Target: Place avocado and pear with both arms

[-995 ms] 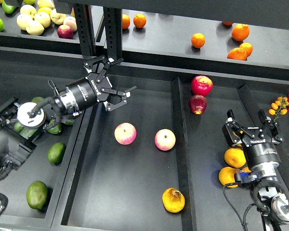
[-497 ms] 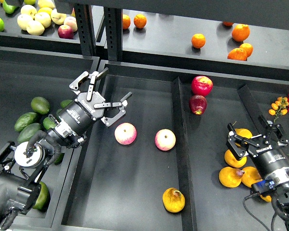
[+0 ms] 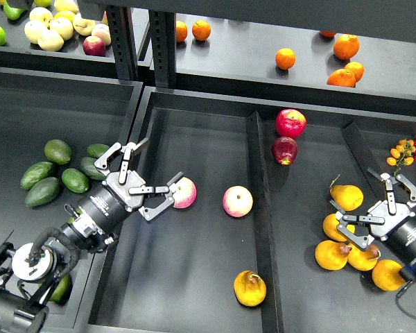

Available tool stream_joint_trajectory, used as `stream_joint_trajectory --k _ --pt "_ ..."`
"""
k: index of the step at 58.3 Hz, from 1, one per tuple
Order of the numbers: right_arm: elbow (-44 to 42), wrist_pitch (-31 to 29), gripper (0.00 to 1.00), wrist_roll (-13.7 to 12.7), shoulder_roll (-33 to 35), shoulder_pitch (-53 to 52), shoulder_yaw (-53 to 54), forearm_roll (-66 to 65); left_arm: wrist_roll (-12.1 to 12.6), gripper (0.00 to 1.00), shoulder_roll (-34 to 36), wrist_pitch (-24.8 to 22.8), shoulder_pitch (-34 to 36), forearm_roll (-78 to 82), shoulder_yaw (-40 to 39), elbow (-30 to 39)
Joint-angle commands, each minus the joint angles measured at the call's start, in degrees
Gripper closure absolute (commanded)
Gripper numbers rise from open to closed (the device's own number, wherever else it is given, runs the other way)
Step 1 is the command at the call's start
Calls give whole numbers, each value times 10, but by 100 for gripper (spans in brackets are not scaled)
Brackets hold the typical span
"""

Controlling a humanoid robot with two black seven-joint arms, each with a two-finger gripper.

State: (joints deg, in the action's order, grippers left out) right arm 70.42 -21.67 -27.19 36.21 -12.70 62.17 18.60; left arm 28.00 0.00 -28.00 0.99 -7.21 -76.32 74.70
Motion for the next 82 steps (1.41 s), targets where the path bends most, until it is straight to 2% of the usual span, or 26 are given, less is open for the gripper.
stream_joint_trajectory --k 1,6,18,48,82 --pt "0 -36 0 -8 51 -66 -78 -19 0 2 0 0 -13 0 7 1" --pt "-1 -63 0 -8 64 -108 -140 -45 0 2 0 0 -20 0 9 2" --pt "-12 -63 0 -8 52 -164 -272 -116 0 2 0 0 -24 1 11 8" --pt "-85 -63 0 -8 -43 -196 -400 -170 0 2 0 0 -23 0 39 11" --pt "-216 -63 1 -8 -168 -203 -413 -225 0 2 0 0 -23 1 55 18"
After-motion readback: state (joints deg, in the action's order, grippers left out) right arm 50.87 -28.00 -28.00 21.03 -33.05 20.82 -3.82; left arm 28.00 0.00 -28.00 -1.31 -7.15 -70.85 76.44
